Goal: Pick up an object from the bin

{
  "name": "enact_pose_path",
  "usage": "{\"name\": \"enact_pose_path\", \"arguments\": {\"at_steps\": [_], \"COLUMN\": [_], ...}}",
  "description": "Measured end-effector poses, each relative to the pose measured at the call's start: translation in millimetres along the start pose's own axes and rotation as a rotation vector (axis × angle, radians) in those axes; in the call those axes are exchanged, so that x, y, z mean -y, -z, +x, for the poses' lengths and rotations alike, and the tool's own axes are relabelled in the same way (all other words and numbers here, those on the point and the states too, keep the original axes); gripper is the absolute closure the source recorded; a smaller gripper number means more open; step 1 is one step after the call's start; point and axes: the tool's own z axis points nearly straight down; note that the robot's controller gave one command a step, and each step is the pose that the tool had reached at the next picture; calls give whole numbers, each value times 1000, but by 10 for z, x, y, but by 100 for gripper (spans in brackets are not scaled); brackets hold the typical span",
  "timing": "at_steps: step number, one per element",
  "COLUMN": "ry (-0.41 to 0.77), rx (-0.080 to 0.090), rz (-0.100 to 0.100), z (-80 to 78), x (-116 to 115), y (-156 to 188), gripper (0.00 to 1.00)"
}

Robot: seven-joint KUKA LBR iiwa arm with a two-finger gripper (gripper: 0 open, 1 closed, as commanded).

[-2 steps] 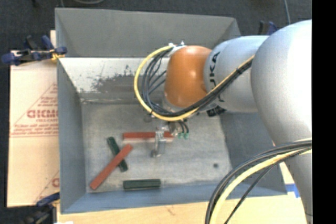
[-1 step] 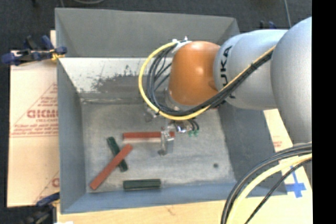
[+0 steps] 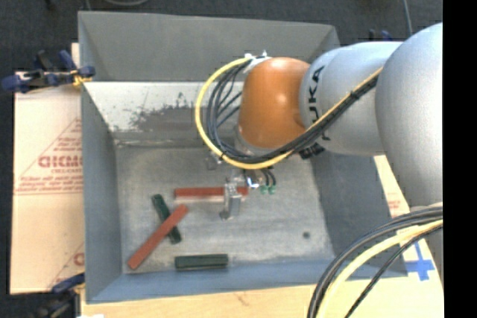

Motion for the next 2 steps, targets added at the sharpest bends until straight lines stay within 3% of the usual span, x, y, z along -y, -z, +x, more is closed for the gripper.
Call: {"name": "enact_pose_path", "arguments": {"at_steps": [1, 2], "ry": [-18, -18], "rx": [-5, -3], "rz": [0, 0], "z": [12, 2], "x": [35, 35], "y": [-320, -313], "gripper": [0, 0]}}
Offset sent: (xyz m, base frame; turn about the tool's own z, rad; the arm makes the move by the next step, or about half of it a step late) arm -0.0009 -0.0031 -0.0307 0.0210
